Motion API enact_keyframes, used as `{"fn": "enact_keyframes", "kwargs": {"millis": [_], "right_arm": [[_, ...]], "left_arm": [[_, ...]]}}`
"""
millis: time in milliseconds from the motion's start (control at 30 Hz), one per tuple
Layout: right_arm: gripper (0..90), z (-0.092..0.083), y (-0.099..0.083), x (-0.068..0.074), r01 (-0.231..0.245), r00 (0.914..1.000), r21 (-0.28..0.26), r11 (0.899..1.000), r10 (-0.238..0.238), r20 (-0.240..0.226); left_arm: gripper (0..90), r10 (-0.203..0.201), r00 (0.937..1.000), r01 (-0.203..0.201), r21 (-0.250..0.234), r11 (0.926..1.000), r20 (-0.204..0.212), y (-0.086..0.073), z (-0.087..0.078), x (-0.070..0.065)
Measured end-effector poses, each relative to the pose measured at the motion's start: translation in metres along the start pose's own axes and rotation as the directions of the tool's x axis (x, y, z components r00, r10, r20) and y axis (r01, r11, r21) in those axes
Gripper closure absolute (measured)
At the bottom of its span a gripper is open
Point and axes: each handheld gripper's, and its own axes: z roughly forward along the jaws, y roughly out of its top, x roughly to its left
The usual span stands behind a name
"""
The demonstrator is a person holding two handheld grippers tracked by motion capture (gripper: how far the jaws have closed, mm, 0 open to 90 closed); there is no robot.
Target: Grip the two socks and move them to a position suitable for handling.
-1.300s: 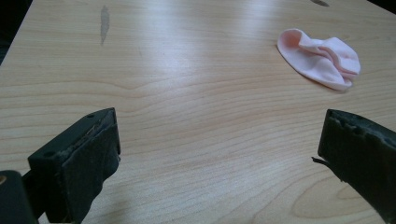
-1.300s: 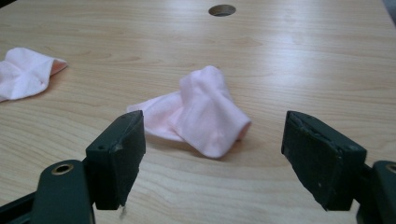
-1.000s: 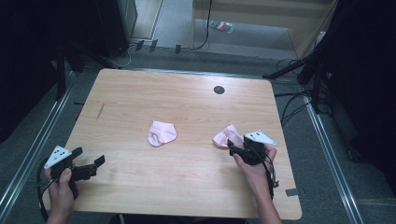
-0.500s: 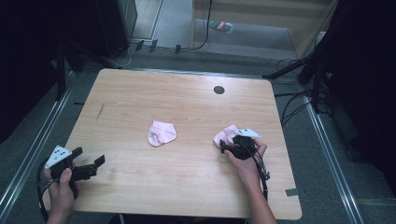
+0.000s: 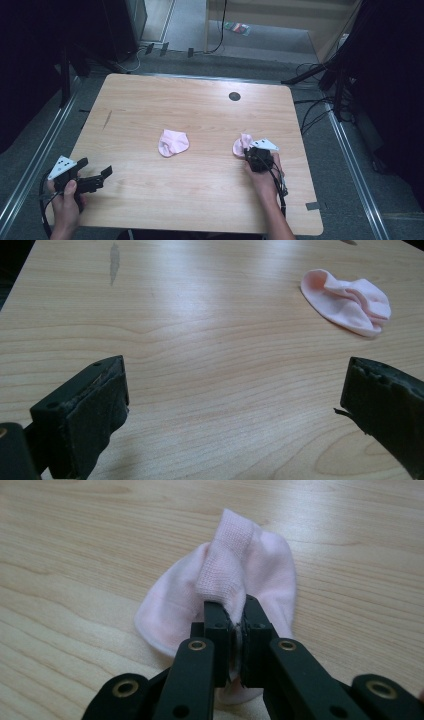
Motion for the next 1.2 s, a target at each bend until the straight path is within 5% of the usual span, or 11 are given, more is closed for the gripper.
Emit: {"fn": "enact_keyframes", "kwargs": {"millis": [200,367,533,767,900,1200], "right_arm": [[86.3,-0.023,0.009,0.004,-0.034,0.9986,-0.068,0.997,0.031,-0.043],[86.3,-0.056,0.019,0.023,-0.03,0.994,-0.103,0.994,0.018,-0.108],[86.3,-0.077,0.018,0.04,-0.024,0.9922,-0.137,0.99,0.007,-0.124],[86.3,-0.092,0.009,0.064,-0.045,0.9857,-0.115,0.992,0.025,-0.166],[86.3,-0.096,0.005,0.076,-0.035,0.9823,-0.102,0.994,0.016,-0.187],[86.1,-0.092,-0.016,0.112,0.026,0.9772,-0.051,0.998,-0.036,-0.209]], "left_arm": [[0.0,0.002,1.0,-0.002,-0.011,0.9999,-0.005,0.0,0.0,-0.001],[0.0,-0.007,1.0,0.007,-0.002,1.0,-0.003,0.001,0.0,0.001],[0.0,0.001,0.9998,-0.001,-0.007,1.0,-0.02,0.002,-0.001,0.0],[0.0,0.023,0.9983,-0.024,-0.007,0.9997,-0.053,0.005,-0.005,-0.005],[0.0,0.04,0.9974,-0.043,-0.034,0.9985,-0.06,0.01,-0.011,-0.018],[0.0,0.075,0.9964,-0.073,-0.054,0.9959,0.039,0.015,-0.014,-0.063]]}}
